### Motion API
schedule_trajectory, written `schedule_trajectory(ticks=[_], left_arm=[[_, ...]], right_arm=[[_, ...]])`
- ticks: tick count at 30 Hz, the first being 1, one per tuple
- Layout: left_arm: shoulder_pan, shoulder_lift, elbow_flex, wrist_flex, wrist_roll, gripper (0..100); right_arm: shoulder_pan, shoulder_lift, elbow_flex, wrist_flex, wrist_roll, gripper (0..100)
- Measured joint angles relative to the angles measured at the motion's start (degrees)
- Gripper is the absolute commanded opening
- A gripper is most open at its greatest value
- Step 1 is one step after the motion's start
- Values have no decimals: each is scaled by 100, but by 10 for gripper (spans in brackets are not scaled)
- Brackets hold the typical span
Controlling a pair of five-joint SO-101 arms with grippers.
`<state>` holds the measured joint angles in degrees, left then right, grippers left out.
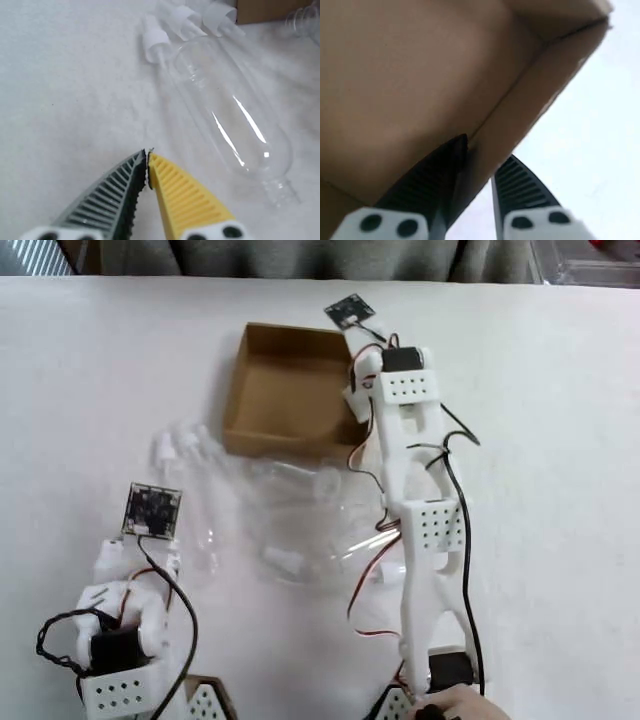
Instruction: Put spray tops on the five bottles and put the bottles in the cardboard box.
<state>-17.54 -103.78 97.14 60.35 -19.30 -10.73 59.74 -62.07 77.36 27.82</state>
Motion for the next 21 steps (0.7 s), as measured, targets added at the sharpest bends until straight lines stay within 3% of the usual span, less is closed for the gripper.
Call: schedule_trajectory(ticks=[10, 12, 17, 21], left_arm=[[0, 0, 0, 0, 0, 20], [0, 0, 0, 0, 0, 20], [0, 0, 0, 0, 0, 20], [0, 0, 0, 0, 0, 20]], right_arm=[[-62, 0, 0, 9, 571, 19], [-70, 0, 0, 70, 527, 37], [-79, -176, 9, 404, 290, 192], [-79, -536, 9, 774, -105, 168]])
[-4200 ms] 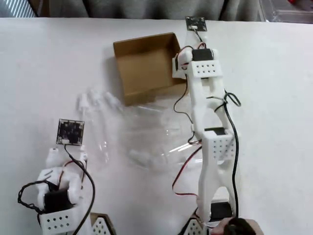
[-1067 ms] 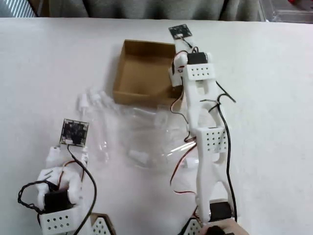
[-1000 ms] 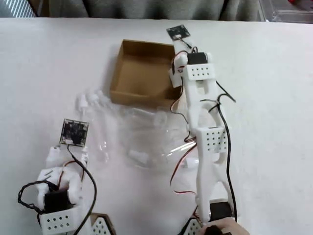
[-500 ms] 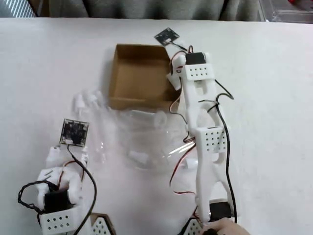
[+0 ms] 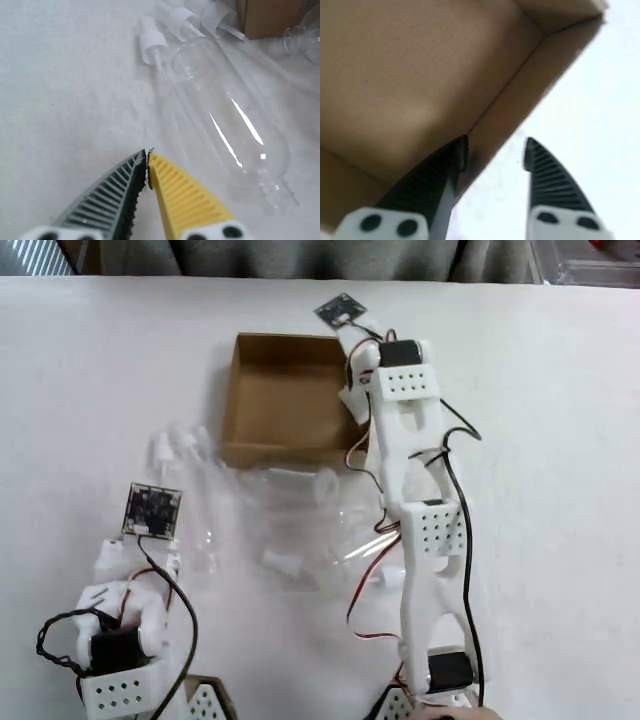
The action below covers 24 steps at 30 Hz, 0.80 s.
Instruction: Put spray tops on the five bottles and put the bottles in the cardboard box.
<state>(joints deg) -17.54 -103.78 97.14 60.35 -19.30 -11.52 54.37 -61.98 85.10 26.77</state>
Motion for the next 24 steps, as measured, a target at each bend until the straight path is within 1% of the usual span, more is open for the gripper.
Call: schedule_trajectory(ticks=[3, 7, 11, 17, 24], left_arm=[[0, 0, 0, 0, 0, 20], [0, 0, 0, 0, 0, 20], [0, 0, 0, 0, 0, 20], [0, 0, 0, 0, 0, 20], [0, 0, 0, 0, 0, 20]], right_arm=[[0, -325, 0, 308, -158, 138], [0, -712, 0, 923, -202, 127], [44, -1055, 185, 1187, -580, 127], [431, -1495, 1125, 1196, -800, 126], [457, -2330, 2629, 1213, -686, 126]])
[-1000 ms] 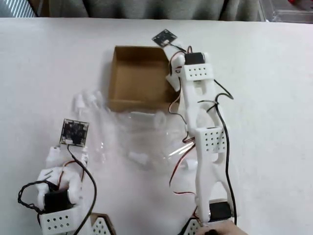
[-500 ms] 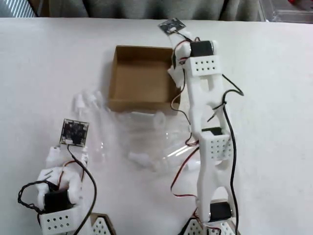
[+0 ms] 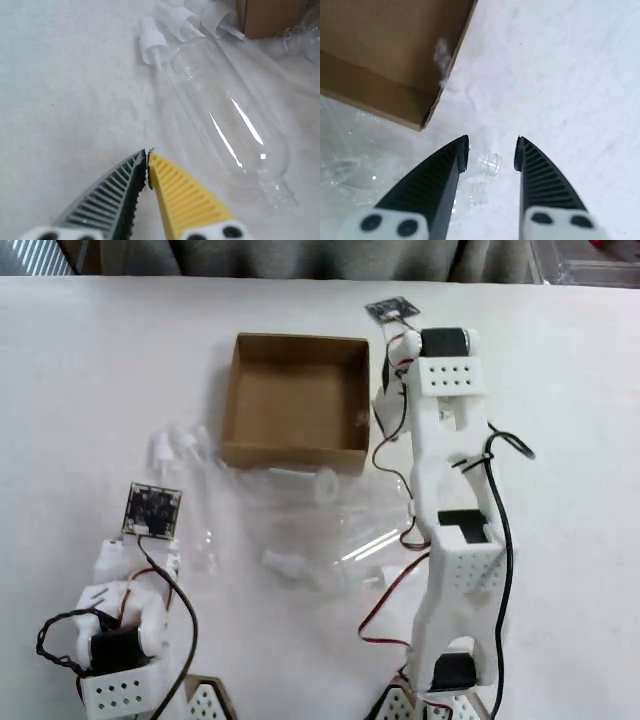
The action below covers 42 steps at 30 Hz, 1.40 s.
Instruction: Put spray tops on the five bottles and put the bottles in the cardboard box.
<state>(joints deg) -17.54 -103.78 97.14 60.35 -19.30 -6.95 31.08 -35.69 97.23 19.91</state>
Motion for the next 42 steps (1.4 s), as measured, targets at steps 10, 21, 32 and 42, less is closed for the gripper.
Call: schedule_trajectory(ticks=[10, 21, 32, 42], left_arm=[[0, 0, 0, 0, 0, 20], [0, 0, 0, 0, 0, 20], [0, 0, 0, 0, 0, 20], [0, 0, 0, 0, 0, 20]], right_arm=[[246, -905, 1591, -97, 905, 126], [211, -2330, 3666, -1064, 2391, 149], [-176, -3279, 5556, -2778, 3552, 227], [-325, -3068, 6110, -3490, 4580, 223]])
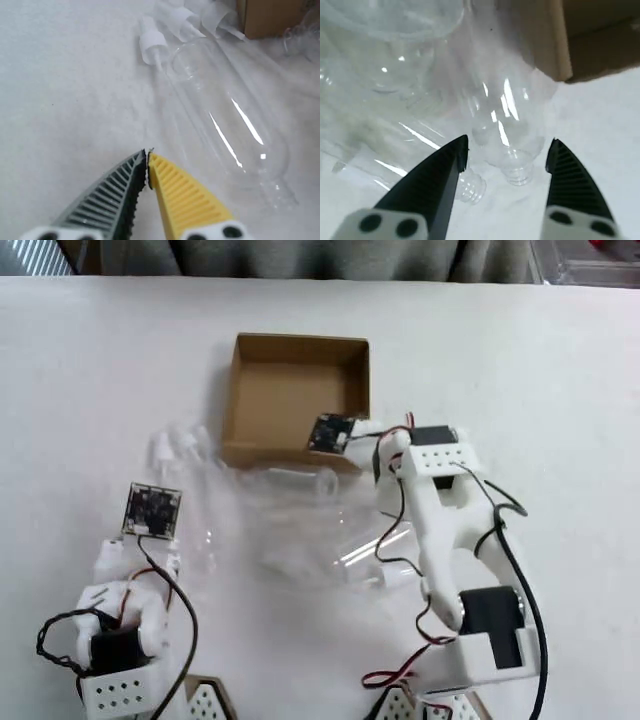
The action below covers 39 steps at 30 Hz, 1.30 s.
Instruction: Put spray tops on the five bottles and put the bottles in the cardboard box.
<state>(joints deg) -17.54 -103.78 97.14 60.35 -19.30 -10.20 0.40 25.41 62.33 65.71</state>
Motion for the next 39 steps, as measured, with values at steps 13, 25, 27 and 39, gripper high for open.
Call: schedule_trajectory(ticks=[13, 25, 27, 39], left_arm=[[0, 0, 0, 0, 0, 20], [0, 0, 0, 0, 0, 20], [0, 0, 0, 0, 0, 20], [0, 0, 0, 0, 0, 20]], right_arm=[[-53, 510, -114, -615, 79, 30], [571, 554, -1916, 1749, 1169, 18], [774, 554, -2259, 2171, 1407, 18], [2356, 607, -2725, 3112, 3473, 20]])
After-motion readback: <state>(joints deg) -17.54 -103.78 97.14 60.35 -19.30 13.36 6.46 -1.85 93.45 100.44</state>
